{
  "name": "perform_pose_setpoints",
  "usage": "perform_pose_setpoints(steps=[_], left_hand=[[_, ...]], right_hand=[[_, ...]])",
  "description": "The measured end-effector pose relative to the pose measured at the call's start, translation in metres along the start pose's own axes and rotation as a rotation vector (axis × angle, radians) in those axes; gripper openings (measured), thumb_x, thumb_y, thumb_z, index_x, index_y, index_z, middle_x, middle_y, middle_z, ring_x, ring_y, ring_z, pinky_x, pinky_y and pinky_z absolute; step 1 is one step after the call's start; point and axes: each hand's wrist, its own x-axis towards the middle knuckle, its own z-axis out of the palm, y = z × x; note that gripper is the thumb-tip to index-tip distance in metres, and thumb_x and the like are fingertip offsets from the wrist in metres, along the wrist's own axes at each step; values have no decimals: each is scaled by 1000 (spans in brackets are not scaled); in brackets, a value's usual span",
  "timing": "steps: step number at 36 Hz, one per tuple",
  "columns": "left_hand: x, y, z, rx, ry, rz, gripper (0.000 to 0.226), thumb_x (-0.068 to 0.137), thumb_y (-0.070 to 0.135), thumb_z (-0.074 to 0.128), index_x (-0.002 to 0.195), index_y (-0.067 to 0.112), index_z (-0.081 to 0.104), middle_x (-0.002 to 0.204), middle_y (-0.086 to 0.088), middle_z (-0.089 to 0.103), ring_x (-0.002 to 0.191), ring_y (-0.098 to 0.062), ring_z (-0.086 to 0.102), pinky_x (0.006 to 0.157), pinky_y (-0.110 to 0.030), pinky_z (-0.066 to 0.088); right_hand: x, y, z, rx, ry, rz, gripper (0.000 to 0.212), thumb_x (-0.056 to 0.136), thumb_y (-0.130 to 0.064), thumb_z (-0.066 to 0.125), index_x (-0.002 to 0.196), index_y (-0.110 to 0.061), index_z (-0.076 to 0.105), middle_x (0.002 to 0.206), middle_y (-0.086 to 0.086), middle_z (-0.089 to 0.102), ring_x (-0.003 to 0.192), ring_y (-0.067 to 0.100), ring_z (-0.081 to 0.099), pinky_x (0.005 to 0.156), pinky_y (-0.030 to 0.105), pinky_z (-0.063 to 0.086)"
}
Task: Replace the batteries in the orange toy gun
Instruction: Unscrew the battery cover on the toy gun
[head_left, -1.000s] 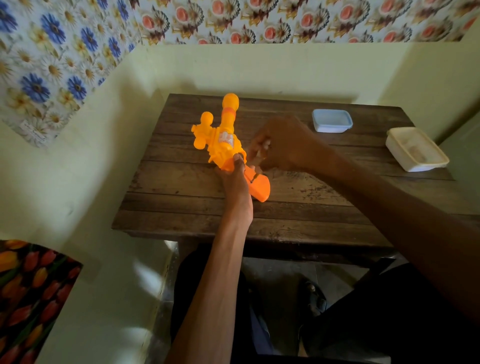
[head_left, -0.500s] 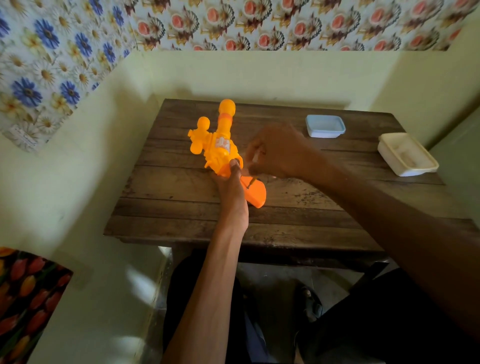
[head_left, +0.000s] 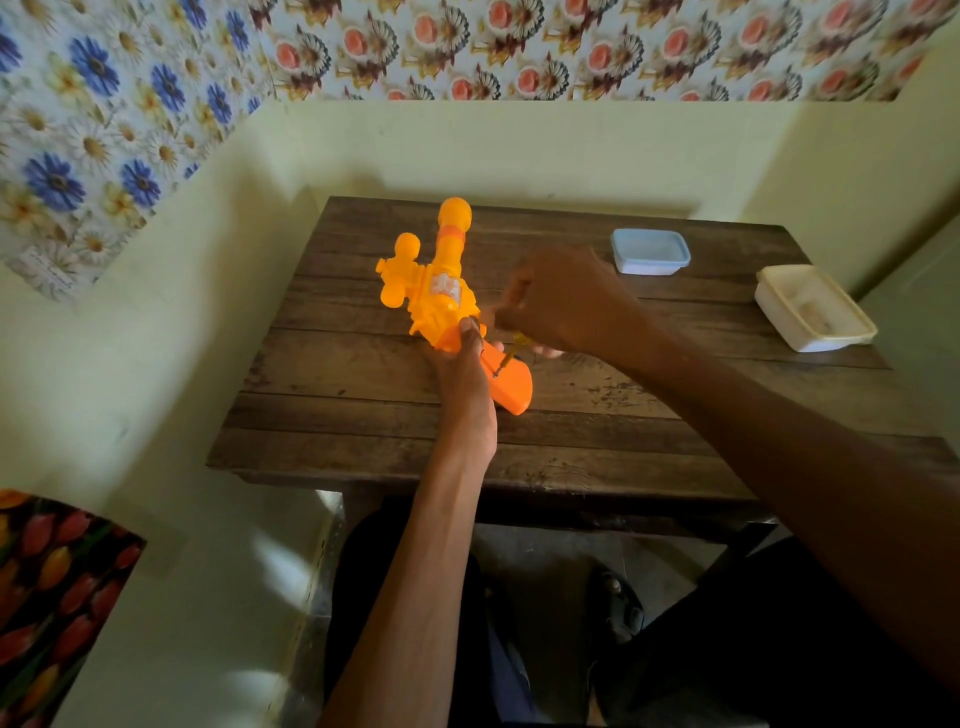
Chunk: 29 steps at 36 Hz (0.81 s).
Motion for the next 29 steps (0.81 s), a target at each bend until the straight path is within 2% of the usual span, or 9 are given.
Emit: perform_pose_setpoints(steps=[4, 7, 10, 14, 16, 18, 21, 23, 29], left_hand=[[-1, 0, 0, 8, 2, 2, 37, 100, 41, 48, 134, 26, 45, 111, 4, 62, 88, -10, 64, 75, -33, 47], [-1, 0, 0, 14, 1, 11, 45, 98, 45, 49, 139, 27, 43, 123, -1, 62, 95, -13, 65, 83, -38, 49], [-1, 0, -1, -6, -12, 14, 47, 96, 47, 51, 138, 29, 44, 125, 0, 62, 102, -16, 64, 92, -45, 50], [-4, 3, -1, -12, -14, 12, 40, 99, 42, 50, 135, 24, 48, 117, 0, 63, 94, -13, 64, 85, -41, 49], [-3, 1, -1, -17, -25, 12, 40, 99, 42, 49, 133, 22, 50, 113, -4, 64, 92, -14, 64, 86, -42, 51], [-2, 1, -1, -7, -26, 2, 42, 98, 45, 49, 134, 23, 49, 113, -2, 65, 93, -15, 65, 88, -44, 52], [-2, 2, 0, 3, -47, -3, 49, 92, 55, 53, 133, 28, 49, 119, -2, 65, 103, -23, 65, 93, -48, 50], [-3, 5, 0, -25, -17, -6, 41, 95, 48, 53, 130, 27, 50, 121, -4, 64, 97, -18, 65, 90, -46, 51], [-4, 5, 0, -28, -8, -11, 56, 88, 54, 56, 136, 26, 46, 122, -1, 64, 101, -17, 65, 89, -44, 52]], right_hand=[[0, -1, -1, -2, 2, 32, 45, 95, -31, 54, 54, -30, 35, 55, -12, 38, 62, 11, 50, 82, 38, 52], [1, -2, -1, -22, -15, -28, 12, 83, -24, 63, 71, -23, 66, 72, -5, 60, 79, 14, 60, 69, 29, 49], [0, 2, -2, -37, -29, -63, 20, 74, -18, 71, 93, -18, 72, 79, -12, 56, 80, 11, 55, 56, 17, 36], [0, 1, -1, 45, -68, 7, 5, 82, -23, 66, 77, -23, 66, 65, -12, 50, 69, 7, 59, 62, 23, 42], [-1, -1, -2, 37, -85, 50, 34, 93, -30, 56, 61, -25, 47, 48, -4, 54, 52, 0, 58, 61, 27, 45], [-1, -1, -4, 5, -87, 16, 40, 95, -25, 53, 57, -26, 39, 42, -19, 55, 50, -3, 57, 61, 30, 45], [-2, -3, -6, -24, -86, -36, 8, 82, -22, 65, 74, -20, 65, 60, -8, 59, 73, 13, 61, 77, 33, 52], [-2, 0, -6, -83, -78, -66, 14, 76, -21, 72, 89, -18, 73, 74, -10, 61, 81, 12, 59, 67, 26, 47], [2, 9, 1, 61, -180, 72, 28, 87, -37, 64, 71, -14, 69, 65, 2, 69, 54, 2, 64, 69, 29, 54]])
